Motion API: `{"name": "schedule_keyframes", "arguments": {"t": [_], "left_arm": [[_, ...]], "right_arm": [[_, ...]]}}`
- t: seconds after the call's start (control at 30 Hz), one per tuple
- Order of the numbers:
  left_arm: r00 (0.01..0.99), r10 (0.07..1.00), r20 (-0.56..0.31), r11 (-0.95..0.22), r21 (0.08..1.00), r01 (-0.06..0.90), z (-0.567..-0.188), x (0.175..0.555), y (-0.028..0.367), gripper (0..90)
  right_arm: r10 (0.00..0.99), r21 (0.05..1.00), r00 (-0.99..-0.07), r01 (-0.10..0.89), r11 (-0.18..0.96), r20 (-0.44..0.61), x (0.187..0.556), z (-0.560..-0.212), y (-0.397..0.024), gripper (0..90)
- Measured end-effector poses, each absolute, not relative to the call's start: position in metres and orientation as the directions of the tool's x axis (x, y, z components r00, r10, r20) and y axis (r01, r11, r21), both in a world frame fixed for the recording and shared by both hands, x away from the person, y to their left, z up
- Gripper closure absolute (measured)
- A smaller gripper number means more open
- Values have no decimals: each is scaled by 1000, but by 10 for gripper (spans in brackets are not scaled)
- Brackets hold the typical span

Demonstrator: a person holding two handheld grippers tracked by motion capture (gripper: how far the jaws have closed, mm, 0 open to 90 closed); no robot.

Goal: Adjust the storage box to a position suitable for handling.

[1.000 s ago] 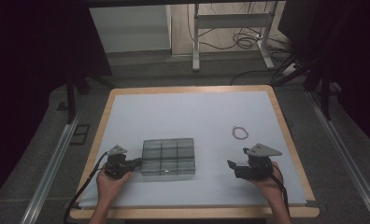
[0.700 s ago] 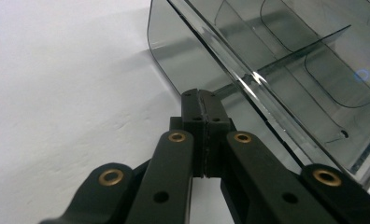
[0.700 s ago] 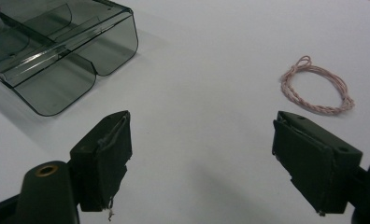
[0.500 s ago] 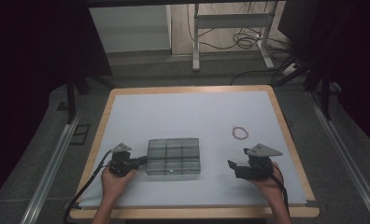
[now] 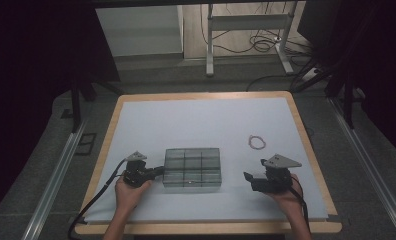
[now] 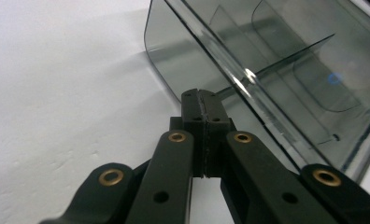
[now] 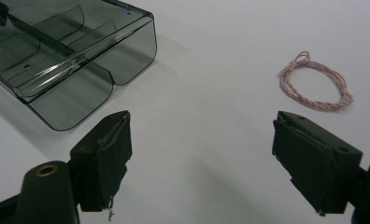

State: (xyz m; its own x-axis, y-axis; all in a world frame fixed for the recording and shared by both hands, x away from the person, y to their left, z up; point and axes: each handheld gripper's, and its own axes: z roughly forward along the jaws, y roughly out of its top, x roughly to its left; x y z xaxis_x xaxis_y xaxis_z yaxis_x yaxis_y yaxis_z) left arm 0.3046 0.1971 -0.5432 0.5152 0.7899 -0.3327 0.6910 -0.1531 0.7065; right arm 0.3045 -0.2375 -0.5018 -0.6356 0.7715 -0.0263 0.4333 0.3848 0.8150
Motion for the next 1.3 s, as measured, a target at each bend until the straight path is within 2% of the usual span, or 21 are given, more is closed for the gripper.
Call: {"name": "schedule_keyframes", "arguments": {"t": [0.13,0.27,0.53,1.3], "left_arm": [[533,785,-317,-176,710,681,-540,306,185,900],[543,770,-336,-172,710,683,-541,310,179,900],[547,767,-336,-172,714,679,-541,310,178,900],[547,761,-348,-116,756,644,-524,268,210,900]], "right_arm": [[771,812,-636,435,389,-28,304,-502,-237,189],[772,812,-635,434,389,-31,305,-502,-237,189],[772,811,-634,433,393,-35,304,-502,-238,189],[776,815,-630,434,385,-31,305,-503,-240,190]]}}
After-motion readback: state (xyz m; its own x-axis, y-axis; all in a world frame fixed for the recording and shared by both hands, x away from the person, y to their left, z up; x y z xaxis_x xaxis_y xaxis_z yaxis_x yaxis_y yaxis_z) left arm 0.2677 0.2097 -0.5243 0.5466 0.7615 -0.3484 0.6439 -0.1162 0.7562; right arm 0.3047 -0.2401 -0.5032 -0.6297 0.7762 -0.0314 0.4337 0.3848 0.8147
